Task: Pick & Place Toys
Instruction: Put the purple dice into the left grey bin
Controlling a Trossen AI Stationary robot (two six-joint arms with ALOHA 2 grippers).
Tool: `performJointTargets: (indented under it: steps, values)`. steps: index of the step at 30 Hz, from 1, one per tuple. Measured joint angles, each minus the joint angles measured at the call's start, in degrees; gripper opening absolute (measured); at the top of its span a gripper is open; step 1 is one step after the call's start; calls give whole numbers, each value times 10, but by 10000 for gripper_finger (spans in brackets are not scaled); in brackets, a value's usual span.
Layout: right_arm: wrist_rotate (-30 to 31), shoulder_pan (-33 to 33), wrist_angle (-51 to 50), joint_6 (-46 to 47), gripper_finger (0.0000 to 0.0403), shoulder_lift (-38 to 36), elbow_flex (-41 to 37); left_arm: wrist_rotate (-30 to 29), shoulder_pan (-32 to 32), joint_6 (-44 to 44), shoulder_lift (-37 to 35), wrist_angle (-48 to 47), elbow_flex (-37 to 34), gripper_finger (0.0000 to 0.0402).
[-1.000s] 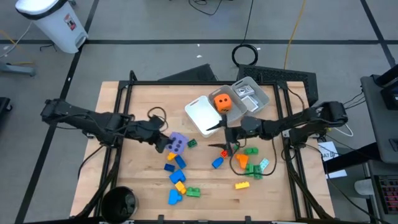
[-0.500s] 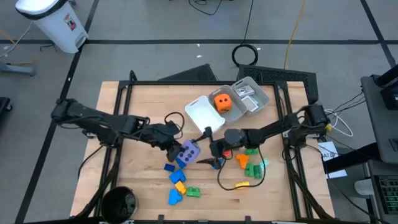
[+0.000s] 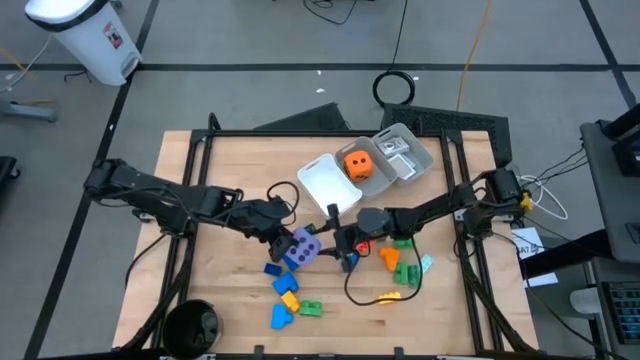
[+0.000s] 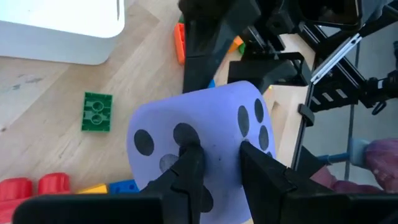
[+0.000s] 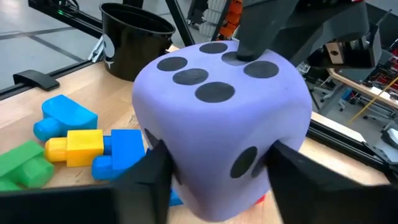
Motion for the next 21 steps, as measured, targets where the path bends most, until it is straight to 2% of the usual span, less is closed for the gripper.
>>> performJointTargets:
  steps: [1, 9, 11, 17, 21]
  values:
    - [0, 0, -1, -1, 145, 0, 0, -1, 0, 1, 0, -1, 0, 96]
    - [11, -1, -24, -14, 140, -8, 2, -39, 2, 24, -20, 0, 0, 97]
    - [30, -1, -38, -14, 118, -20, 3, -57, 4, 26, -37, 7, 0, 97]
    - [30, 1, -128, -32, 72, -66, 0, -109, 5, 33, -91, 26, 5, 103]
    - [47, 0, -171, -31, 72, -103, 3, -119, 5, 60, -104, 40, 3, 109]
